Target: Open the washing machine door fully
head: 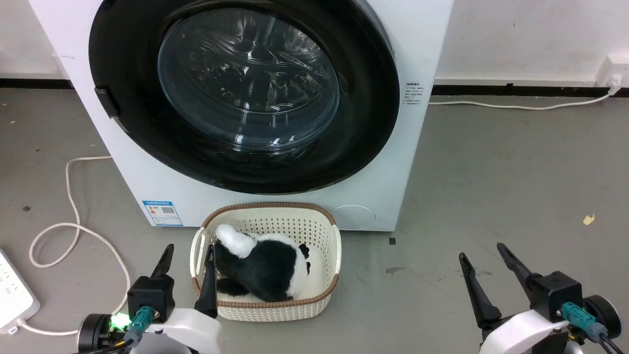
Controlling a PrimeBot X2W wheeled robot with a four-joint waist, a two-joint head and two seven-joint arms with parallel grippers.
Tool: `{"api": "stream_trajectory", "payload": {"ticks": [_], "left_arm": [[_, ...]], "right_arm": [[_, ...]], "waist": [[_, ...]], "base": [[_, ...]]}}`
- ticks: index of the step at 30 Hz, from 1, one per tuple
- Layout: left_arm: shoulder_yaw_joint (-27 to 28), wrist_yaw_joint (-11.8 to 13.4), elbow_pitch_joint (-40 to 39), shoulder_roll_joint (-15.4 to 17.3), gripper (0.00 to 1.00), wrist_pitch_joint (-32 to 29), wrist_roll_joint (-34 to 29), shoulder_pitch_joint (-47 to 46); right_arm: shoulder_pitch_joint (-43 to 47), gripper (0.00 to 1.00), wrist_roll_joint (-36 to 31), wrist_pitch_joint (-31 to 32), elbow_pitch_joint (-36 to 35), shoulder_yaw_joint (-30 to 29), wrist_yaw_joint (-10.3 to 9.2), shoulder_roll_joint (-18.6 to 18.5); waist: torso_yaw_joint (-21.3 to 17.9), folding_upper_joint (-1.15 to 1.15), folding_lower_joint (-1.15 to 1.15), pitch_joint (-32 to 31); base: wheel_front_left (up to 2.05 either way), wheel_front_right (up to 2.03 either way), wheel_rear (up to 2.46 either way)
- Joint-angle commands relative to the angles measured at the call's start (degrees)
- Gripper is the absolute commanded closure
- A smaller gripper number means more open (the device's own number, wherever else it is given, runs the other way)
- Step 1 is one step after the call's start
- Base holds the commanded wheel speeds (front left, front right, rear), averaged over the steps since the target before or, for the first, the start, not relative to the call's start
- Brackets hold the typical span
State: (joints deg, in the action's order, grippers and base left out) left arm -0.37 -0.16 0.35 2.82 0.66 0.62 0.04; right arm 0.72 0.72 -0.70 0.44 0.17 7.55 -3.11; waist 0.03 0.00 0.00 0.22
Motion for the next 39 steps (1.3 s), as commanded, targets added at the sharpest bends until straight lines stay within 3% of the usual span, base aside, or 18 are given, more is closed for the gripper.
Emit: {"api": "stream_trajectory", "payload": {"ticks": [1,27,28,29,30,39], "left_arm": [[-0.13,0.01,0.15,0.03,0.0,0.69,-0.13,-0.12],[-2.49,0.31,-0.4,0.06,0.0,3.8,0.03,-2.76],[-2.62,0.31,-0.42,0.06,0.0,3.92,0.05,-2.96],[-2.77,0.32,-0.43,0.06,0.0,4.04,0.07,-3.15],[-2.92,0.33,-0.44,0.06,0.0,4.16,0.09,-3.35],[-4.13,0.52,-0.62,0.05,0.0,5.24,0.32,-4.95]], "right_arm": [[-0.05,0.0,0.47,-0.66,0.12,-0.09,-0.01,0.02],[-3.6,0.0,-0.02,-2.72,-1.72,-0.44,-0.02,-1.6],[-3.94,0.11,0.1,-2.6,-1.82,-0.47,-0.02,-1.8],[-4.29,0.72,0.24,-2.48,-1.94,-0.45,-0.02,-2.06],[-4.66,1.0,0.33,-2.4,-2.07,-0.38,-0.02,-2.39],[-9.37,1.0,4.07,-1.08,-2.69,-0.43,-0.03,-4.22]], "waist": [[0.03,0.0,0.0,0.07],[2.43,0.0,0.0,5.38],[2.59,0.0,0.0,5.66],[2.75,0.0,0.0,5.93],[2.91,0.0,0.0,6.21],[4.14,0.0,0.0,8.66]], "base": [[0.0,0.0,0.0],[0.0,0.0,0.0],[0.0,0.0,0.0],[0.0,0.0,0.0],[0.0,0.0,0.0],[0.0,0.0,0.0]]}}
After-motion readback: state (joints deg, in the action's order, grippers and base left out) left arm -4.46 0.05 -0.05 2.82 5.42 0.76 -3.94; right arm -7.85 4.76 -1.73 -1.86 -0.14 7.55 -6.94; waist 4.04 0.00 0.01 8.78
